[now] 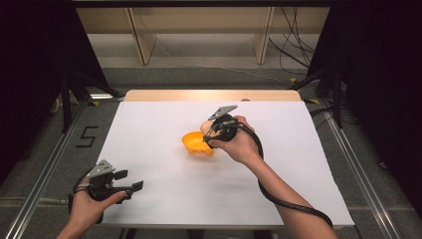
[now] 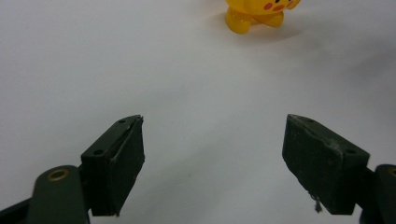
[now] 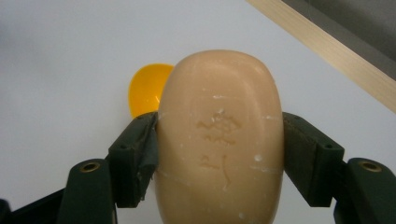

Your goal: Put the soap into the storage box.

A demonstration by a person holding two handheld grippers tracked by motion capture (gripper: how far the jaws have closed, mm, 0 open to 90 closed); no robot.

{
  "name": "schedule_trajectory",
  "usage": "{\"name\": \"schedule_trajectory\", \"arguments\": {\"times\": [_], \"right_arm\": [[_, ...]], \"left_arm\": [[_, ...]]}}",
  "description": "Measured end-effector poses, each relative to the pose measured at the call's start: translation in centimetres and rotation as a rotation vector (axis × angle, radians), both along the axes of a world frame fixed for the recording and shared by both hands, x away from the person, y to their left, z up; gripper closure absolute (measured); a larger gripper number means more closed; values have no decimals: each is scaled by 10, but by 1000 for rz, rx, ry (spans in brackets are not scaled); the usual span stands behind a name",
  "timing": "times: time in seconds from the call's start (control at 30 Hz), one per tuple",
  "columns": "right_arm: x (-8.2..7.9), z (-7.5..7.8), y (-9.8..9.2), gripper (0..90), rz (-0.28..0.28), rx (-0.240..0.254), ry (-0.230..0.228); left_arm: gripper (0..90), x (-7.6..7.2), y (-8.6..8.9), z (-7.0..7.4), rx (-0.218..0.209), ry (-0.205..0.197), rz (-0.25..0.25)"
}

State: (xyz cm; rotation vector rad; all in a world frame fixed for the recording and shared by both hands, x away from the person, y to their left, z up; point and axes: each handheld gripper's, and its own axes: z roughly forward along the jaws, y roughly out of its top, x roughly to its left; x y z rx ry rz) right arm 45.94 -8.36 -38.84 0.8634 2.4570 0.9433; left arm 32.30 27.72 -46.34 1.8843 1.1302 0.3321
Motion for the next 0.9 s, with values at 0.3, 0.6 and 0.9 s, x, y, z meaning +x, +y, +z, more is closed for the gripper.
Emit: {"name": "schedule_trajectory", "arguments": {"times": [0.3,0.6,0.9], "right_arm": [[4,-1,4,333,-23,20,17],[11,-4,4,333,1,10,-7],[13,-7,7,333,0,13,-2]], "left_arm": [[205,0,1,0,5,2,-3],[205,0,1,0,5,0,-3],[205,0,0,0,-3,1,2]]}}
